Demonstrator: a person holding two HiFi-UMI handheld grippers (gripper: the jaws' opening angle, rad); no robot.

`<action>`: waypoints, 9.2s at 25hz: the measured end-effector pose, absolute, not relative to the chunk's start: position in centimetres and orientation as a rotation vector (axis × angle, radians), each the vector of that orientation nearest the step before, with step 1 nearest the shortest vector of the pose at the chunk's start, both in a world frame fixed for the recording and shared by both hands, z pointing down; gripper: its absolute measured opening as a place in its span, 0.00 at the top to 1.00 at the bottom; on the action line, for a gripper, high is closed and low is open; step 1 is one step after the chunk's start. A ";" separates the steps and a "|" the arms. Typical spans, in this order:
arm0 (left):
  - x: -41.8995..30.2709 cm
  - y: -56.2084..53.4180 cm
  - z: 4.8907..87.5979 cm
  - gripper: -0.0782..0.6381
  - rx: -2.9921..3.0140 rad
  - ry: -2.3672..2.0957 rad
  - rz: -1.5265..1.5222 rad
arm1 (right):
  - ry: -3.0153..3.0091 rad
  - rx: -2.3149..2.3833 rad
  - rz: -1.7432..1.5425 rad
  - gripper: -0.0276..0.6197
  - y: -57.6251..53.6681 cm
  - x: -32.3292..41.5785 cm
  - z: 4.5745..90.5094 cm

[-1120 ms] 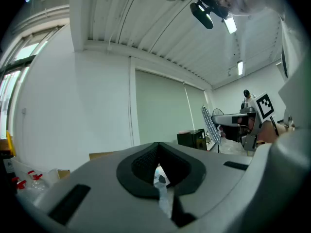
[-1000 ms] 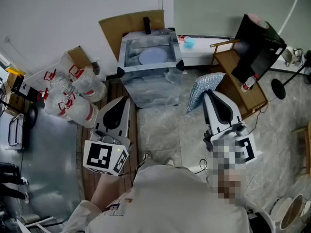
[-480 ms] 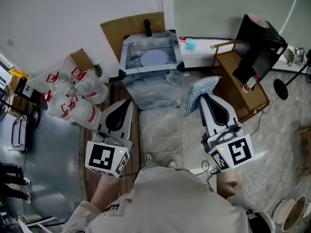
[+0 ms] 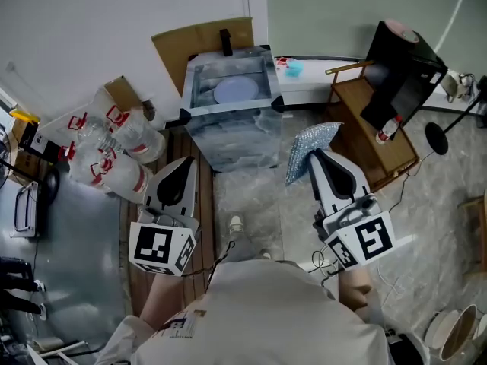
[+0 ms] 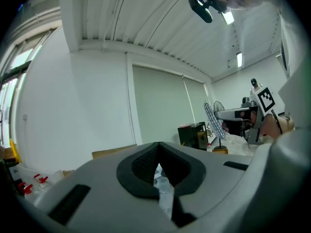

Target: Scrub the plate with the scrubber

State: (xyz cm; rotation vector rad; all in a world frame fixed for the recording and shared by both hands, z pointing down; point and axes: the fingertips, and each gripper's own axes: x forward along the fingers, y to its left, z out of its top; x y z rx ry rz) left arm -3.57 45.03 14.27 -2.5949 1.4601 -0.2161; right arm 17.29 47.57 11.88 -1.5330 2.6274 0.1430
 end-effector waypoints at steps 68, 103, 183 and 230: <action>-13.0 -12.7 39.0 0.64 -3.211 1.603 -0.775 | 3.080 -1.580 -0.482 0.90 -12.9 3.6 32.7; -9.1 -19.9 60.8 0.65 -3.422 1.798 -1.204 | 3.235 -1.351 -0.957 0.90 -19.4 1.9 51.6; -8.5 -21.1 71.8 0.84 -3.634 2.347 -1.006 | 3.821 -0.725 -1.510 0.91 -17.3 -4.5 71.0; -8.4 -21.3 71.7 0.84 -3.614 2.229 -1.118 | 4.248 -0.952 -0.058 0.91 -24.8 -3.4 71.3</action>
